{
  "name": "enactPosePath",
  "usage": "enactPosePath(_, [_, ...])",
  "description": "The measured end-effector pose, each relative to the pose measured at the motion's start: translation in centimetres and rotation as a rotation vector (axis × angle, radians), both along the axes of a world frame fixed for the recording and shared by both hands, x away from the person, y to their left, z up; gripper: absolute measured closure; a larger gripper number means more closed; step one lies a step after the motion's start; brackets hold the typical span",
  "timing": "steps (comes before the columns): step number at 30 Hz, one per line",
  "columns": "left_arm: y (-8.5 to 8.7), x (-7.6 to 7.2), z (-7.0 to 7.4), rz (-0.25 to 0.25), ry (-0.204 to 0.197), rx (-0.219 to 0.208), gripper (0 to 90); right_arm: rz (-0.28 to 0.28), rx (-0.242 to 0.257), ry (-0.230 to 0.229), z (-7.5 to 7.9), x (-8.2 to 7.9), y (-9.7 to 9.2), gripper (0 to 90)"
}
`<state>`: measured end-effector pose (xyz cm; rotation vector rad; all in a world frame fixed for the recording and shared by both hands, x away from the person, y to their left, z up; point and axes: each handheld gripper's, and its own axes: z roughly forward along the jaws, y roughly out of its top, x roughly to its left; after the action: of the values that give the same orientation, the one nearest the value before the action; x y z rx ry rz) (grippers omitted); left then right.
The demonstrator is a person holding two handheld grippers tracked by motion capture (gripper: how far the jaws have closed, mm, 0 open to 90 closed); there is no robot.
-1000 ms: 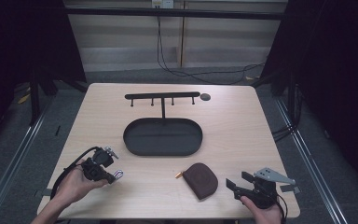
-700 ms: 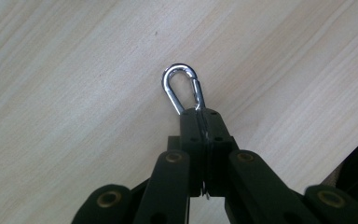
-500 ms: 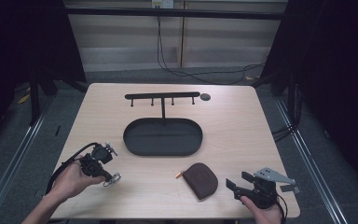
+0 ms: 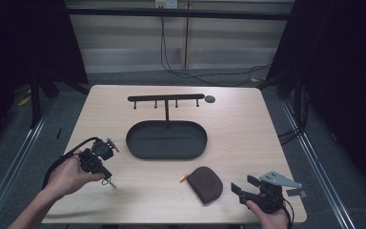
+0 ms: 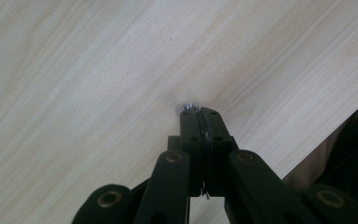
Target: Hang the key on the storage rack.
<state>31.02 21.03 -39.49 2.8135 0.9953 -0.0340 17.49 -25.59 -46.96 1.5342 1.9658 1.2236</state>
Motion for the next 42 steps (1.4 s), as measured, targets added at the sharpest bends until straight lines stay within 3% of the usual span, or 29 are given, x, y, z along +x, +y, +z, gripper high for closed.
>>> enactPosePath(10, [0.1, 0.7, 2.8, 0.013, -0.01, 0.004, 89.4, -0.001, 0.0, -0.001, 0.0, 0.0, 0.0, 26.4])
enactPosePath(16, [-0.4, 1.8, 4.0, -0.006, -0.015, 0.012, 89.3, 0.001, 0.001, 0.0, 0.0, 0.0, 0.0, 26.4])
enactPosePath(23, [-0.8, 2.7, 5.9, 0.017, -0.034, 0.015, 89.4, 0.002, -0.002, 0.008, -0.1, 0.1, 0.0, 26.4])
enactPosePath(27, [-1.1, 3.0, 6.8, -0.001, -0.028, 0.012, 89.3, 0.006, -0.002, 0.008, -0.1, 0.1, 0.0, 26.4])
enactPosePath(29, [-1.2, 3.1, 7.4, 0.003, -0.046, -0.005, 89.4, 0.009, -0.001, 0.008, -0.1, 0.1, 0.1, 26.2])
enactPosePath(36, [-1.5, 3.6, 8.8, 0.014, -0.056, 0.005, 89.4, 0.018, -0.006, 0.013, -0.1, 0.2, 0.2, 22.8])
enactPosePath(42, [-1.9, 4.2, 9.6, 0.006, -0.04, -0.003, 89.4, 0.023, -0.014, -0.001, 0.0, 0.1, 0.3, 20.3])
